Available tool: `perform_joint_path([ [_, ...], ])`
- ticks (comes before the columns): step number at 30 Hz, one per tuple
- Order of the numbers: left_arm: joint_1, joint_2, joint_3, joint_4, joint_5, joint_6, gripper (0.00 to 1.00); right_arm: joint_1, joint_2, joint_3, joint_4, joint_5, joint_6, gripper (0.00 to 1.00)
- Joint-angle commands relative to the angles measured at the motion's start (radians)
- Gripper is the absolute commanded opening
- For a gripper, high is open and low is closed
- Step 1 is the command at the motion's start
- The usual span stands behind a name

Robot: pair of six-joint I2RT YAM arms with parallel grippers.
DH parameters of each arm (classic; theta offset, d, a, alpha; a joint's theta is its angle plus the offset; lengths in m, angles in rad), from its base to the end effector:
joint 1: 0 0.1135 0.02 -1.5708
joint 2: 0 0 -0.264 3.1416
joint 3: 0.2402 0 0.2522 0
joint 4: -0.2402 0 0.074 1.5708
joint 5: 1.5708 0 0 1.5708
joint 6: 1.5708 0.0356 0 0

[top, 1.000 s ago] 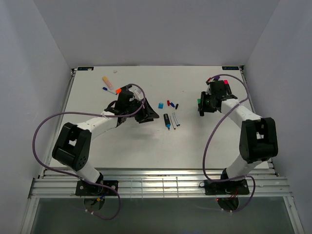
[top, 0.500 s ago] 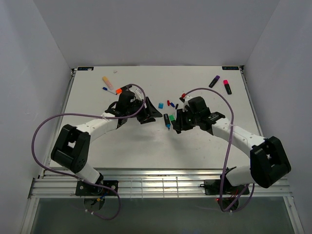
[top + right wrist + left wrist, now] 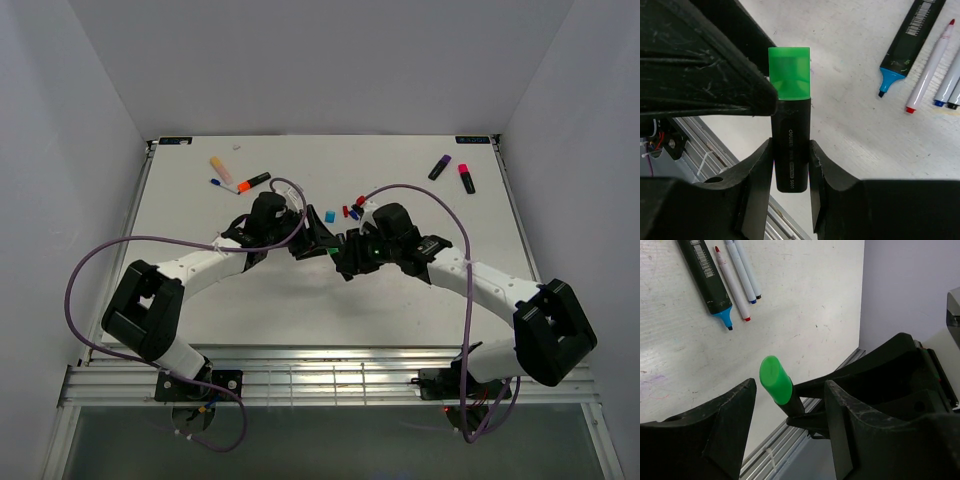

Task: Open the pen caps

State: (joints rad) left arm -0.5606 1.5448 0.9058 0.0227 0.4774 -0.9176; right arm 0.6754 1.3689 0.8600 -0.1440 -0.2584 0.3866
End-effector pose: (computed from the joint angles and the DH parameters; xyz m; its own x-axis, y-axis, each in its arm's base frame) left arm 0.2723 -0.1902 0.2184 -0.9247 -0.2523 -0.2850 0.0912 0.5801 -0.8094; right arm 0.2256 0.1924 0.2393 -0.7268 -0.1151 -0.6772 -0.5278 0.7245 0.4433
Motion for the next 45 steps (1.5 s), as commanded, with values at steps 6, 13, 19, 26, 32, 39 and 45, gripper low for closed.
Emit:
perform_joint_path([
  [6,-0.001,-0.026,0.004,0.011,-0.033,-0.003,0.64,0.027,-0.037,0.022,0.058,-0.019,0.028,0.08],
  [13,-0.009,-0.022,0.002,0.019,-0.029,-0.004,0.52,0.038,-0.021,0.033,0.087,-0.015,0.041,0.08],
  [19,-0.009,-0.017,0.007,0.017,-0.034,0.003,0.29,0.046,-0.010,0.039,0.087,-0.010,0.040,0.08],
  [26,-0.009,-0.005,0.019,0.003,-0.029,0.013,0.01,0.046,0.038,0.077,0.047,0.024,-0.003,0.36],
  [32,-0.009,-0.006,0.028,-0.010,-0.034,0.019,0.00,0.046,0.102,0.117,0.055,0.012,-0.017,0.40],
  [39,-0.009,0.001,0.062,-0.063,-0.054,0.028,0.00,0.046,0.157,0.137,0.066,0.002,-0.020,0.34],
  [45,-0.005,0.047,0.131,-0.089,-0.048,0.011,0.00,0.064,0.183,0.111,0.093,0.005,-0.041,0.08],
])
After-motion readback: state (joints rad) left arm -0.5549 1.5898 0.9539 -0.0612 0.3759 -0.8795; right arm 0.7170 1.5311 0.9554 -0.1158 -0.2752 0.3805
